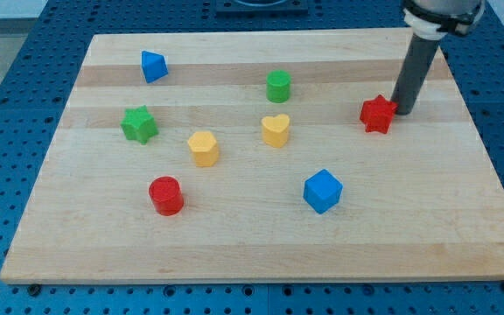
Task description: Point at the top left
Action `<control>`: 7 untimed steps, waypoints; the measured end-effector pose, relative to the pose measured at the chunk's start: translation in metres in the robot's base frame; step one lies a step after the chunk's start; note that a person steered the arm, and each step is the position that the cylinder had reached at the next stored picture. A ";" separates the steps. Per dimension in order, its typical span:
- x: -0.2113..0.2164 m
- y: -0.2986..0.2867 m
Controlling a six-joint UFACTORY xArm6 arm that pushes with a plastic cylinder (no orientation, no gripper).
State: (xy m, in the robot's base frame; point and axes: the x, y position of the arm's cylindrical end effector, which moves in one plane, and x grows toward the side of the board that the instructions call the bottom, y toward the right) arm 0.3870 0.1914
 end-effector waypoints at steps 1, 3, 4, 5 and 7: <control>0.010 -0.015; 0.008 -0.013; -0.019 -0.021; -0.025 -0.066; -0.026 -0.182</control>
State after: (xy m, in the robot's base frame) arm 0.3615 0.0095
